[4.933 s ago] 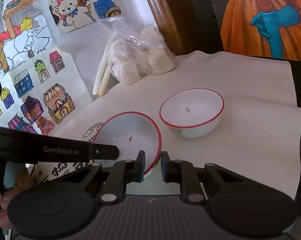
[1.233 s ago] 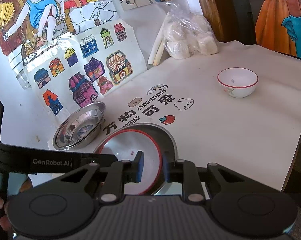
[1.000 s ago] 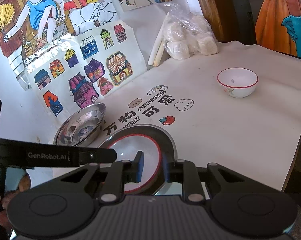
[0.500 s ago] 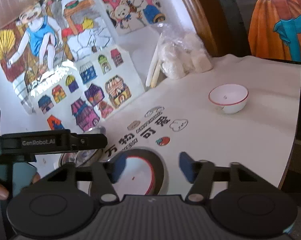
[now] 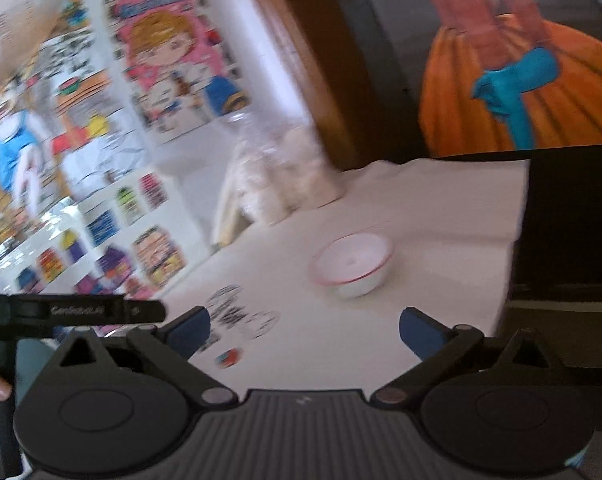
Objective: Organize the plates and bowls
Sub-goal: 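Move both tools to the second white red-rimmed bowl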
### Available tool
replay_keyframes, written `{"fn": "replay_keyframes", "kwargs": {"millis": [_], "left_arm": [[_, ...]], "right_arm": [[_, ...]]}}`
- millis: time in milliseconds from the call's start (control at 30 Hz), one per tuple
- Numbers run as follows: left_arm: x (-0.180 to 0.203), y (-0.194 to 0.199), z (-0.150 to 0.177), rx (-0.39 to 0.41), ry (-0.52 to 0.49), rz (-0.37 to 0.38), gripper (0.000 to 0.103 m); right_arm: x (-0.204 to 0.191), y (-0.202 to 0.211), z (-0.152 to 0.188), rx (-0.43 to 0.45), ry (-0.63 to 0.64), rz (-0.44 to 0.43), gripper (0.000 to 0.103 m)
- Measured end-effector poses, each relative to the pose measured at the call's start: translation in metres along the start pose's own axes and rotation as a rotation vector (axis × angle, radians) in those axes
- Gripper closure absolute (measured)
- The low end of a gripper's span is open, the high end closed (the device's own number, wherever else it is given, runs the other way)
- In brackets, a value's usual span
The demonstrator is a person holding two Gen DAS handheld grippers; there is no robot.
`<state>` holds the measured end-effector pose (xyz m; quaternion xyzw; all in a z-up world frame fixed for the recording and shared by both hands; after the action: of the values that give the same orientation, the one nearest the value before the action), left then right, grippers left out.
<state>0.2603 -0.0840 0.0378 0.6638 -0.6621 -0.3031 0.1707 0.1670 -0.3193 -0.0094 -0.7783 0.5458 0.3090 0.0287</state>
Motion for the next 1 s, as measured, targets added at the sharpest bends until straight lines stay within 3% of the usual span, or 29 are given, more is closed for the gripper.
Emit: {"fn": "replay_keyframes", "kwargs": {"millis": [233, 533, 1000], "left_arm": [[0.034, -0.024, -0.019, -0.019, -0.052, 0.009, 0.001], [0.072, -0.059, -0.048, -0.018, -0.095, 0.002, 0.001], [0.113, -0.128, -0.061, -0.120, -0.124, 0.045, 0.001]], "right_arm": [[0.049, -0.005, -0.006, 0.028, -0.039, 0.116, 0.000], [0.071, -0.026, -0.017, 0.065, 0.006, 0.166, 0.000], [0.076, -0.091, -0.029, -0.051, 0.142, 0.199, 0.003]]}}
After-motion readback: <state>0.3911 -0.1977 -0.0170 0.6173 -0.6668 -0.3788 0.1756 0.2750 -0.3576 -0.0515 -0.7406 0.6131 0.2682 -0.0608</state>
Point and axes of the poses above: each gripper's, at about its wrist camera, not at the fingertips, and y roughly against the way its jaws point, x to its right, z to its underside, the point moved 4 cm from there along -y, roughly the way its jaws point, and after that the axes turned 13 degrees about -z, right-handed, at the moved point
